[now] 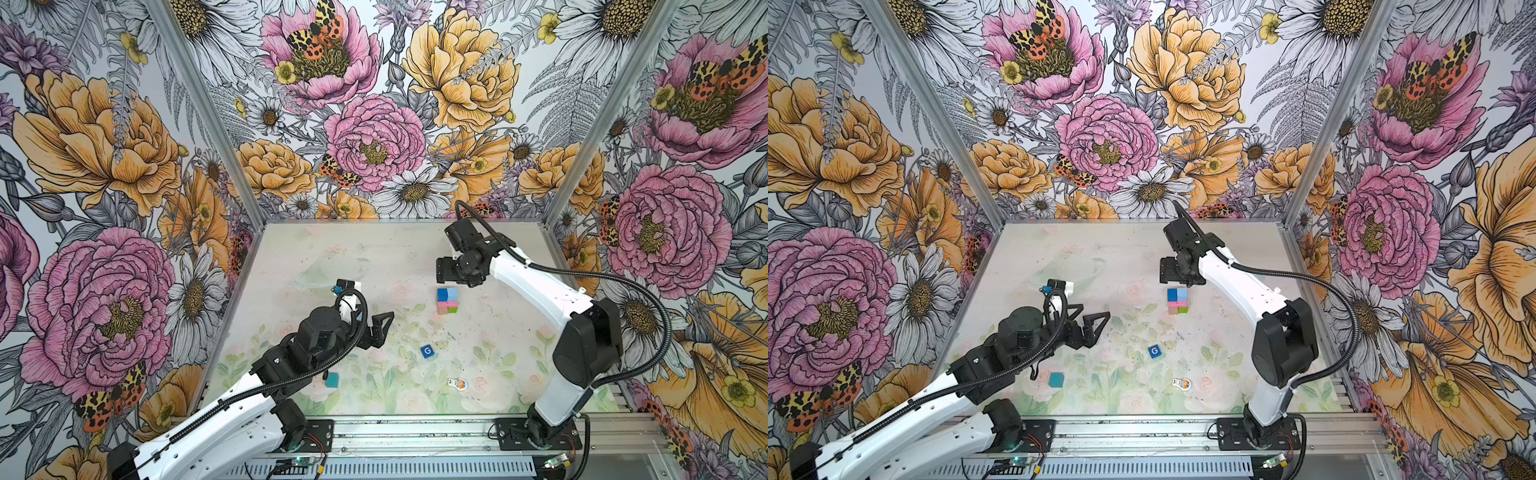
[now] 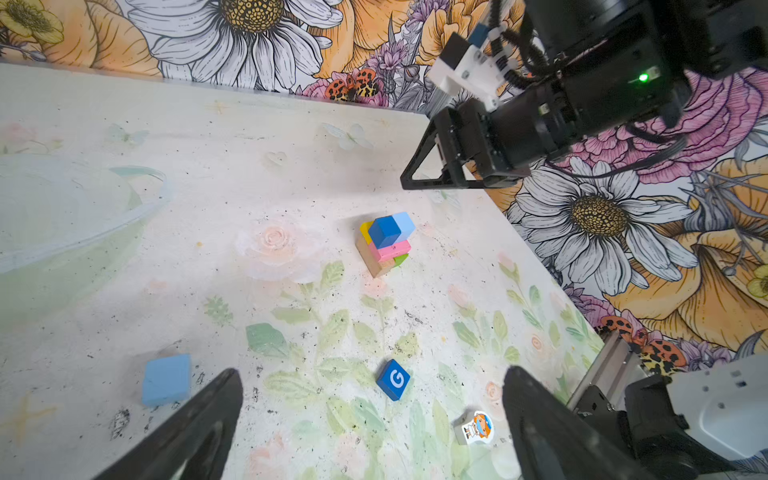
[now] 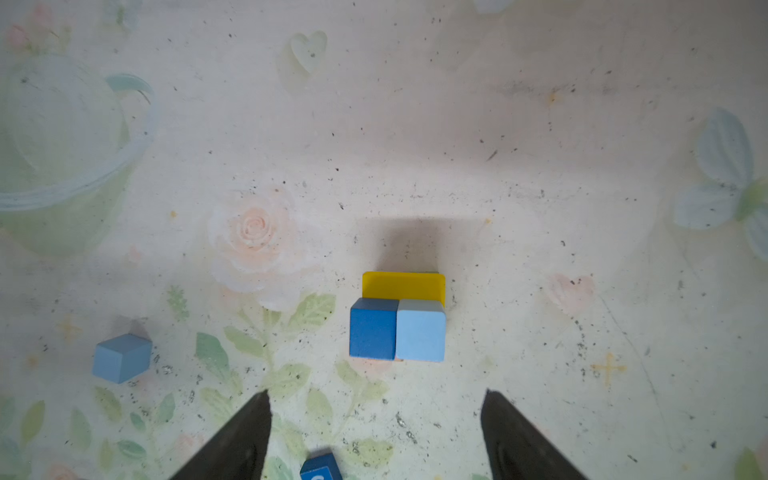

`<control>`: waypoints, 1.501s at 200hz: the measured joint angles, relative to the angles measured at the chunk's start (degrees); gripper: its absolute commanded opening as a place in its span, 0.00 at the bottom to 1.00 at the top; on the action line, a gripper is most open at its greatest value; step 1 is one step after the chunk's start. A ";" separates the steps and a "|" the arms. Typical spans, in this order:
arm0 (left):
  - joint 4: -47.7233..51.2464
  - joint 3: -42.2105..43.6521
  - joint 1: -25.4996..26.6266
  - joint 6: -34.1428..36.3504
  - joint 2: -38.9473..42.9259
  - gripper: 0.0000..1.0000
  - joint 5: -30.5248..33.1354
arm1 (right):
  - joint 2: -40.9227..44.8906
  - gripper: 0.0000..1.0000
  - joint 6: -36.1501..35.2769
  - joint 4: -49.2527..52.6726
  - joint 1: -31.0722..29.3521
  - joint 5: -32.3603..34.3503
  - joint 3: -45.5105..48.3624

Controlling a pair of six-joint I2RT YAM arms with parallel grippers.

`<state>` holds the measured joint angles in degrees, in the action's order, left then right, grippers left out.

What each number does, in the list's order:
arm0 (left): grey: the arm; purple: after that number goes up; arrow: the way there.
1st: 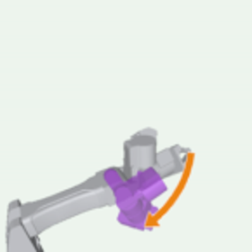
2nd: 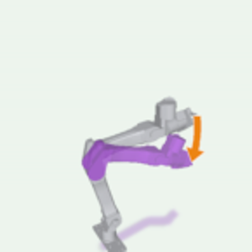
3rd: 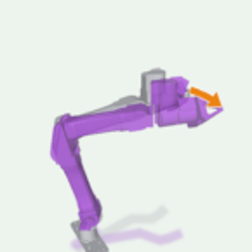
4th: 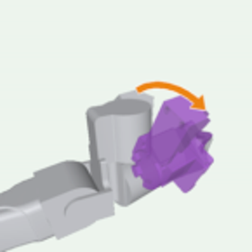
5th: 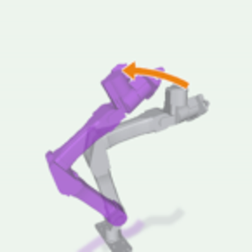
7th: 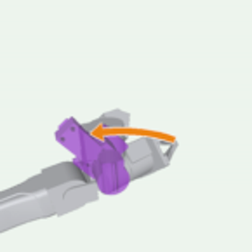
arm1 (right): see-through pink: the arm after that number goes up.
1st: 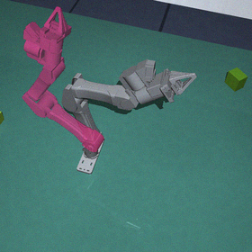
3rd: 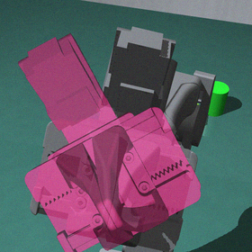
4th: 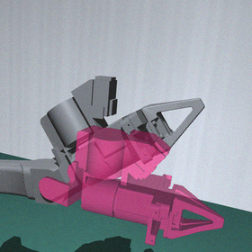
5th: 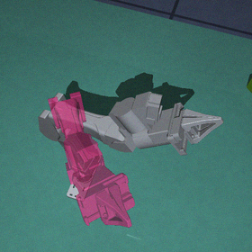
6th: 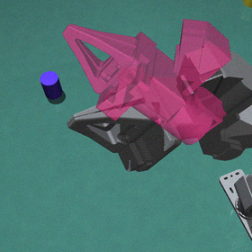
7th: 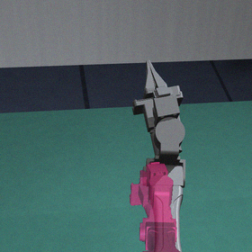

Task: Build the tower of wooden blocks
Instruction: 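Move the left gripper over the teal cube while the right gripper withdraws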

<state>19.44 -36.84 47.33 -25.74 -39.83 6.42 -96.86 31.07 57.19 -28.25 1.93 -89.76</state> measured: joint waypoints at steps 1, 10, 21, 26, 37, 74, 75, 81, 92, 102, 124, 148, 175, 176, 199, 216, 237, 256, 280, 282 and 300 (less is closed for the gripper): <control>0.09 0.00 0.00 -0.02 0.11 0.99 0.00 | 0.15 0.81 0.00 0.00 -0.04 0.00 0.00; 1.07 0.00 0.00 -0.92 1.73 0.99 0.17 | 2.34 0.81 0.02 0.02 -0.68 0.02 0.31; 2.38 0.11 0.17 -2.01 3.96 0.99 0.61 | 4.68 0.81 0.20 0.02 -1.79 0.09 1.25; 3.17 0.20 0.33 -2.71 5.03 0.99 0.96 | 5.70 0.81 0.31 0.04 -2.45 0.22 1.88; 4.81 0.61 0.66 -4.13 7.10 0.99 1.79 | 7.54 0.81 0.72 0.13 -3.80 0.37 3.48; 13.31 2.67 3.02 -9.31 13.27 0.97 5.79 | 10.88 0.81 2.49 1.05 -8.31 1.16 8.20; 13.51 2.71 3.06 -9.42 13.35 0.96 5.90 | 10.93 0.81 2.49 1.05 -8.37 1.16 8.24; 15.10 2.99 3.34 -10.40 14.12 0.95 6.64 | 11.13 0.81 2.64 1.14 -9.09 1.25 8.50; 17.46 3.52 3.58 -11.96 15.10 0.94 7.78 | 11.37 0.81 3.06 1.20 -10.29 1.33 8.70; 19.21 3.96 3.76 -13.20 15.47 0.93 8.44 | 11.45 0.82 3.52 1.07 -11.13 1.36 8.70; 21.94 5.03 3.82 -15.63 14.75 0.92 9.46 | 11.47 0.83 4.09 0.61 -12.37 1.31 8.72; 24.04 5.55 3.82 -17.51 11.50 0.92 10.19 | 11.45 0.85 4.09 -0.17 -12.83 1.16 8.72; 25.11 5.68 3.82 -18.60 8.17 0.92 11.19 | 11.34 0.86 4.04 -0.90 -12.83 0.83 8.70; 25.14 5.66 3.82 -18.64 8.15 0.93 11.21 | 11.34 0.86 4.04 -0.92 -12.83 0.83 8.70; 25.57 5.70 3.82 -19.63 7.30 0.92 12.24 | 10.49 0.86 3.85 -1.51 -12.83 0.44 8.68; 25.55 6.23 3.82 -20.68 7.19 0.90 12.55 | 9.16 0.86 3.52 -2.08 -12.83 0.00 8.33; 25.92 7.17 3.82 -22.16 6.78 0.87 12.68 | 6.54 0.86 2.64 -2.49 -12.83 -0.48 6.82; 26.99 7.30 3.82 -23.65 6.32 0.85 12.98 | 4.02 0.86 1.84 -3.10 -12.83 -1.49 4.74; 28.72 7.30 3.82 -25.53 6.36 0.83 13.86 | 1.77 0.86 0.57 -3.91 -12.83 -2.78 2.75; 28.89 7.30 3.82 -25.68 6.36 0.83 13.97 | 1.64 0.86 0.50 -3.96 -12.83 -2.89 2.62; 30.14 7.39 3.82 -26.99 6.36 0.82 14.51 | 0.94 0.86 -0.39 -4.39 -12.83 -3.61 2.05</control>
<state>49.58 -29.45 51.16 -52.73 -33.47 20.93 -95.92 30.68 52.80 -41.08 -1.67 -87.70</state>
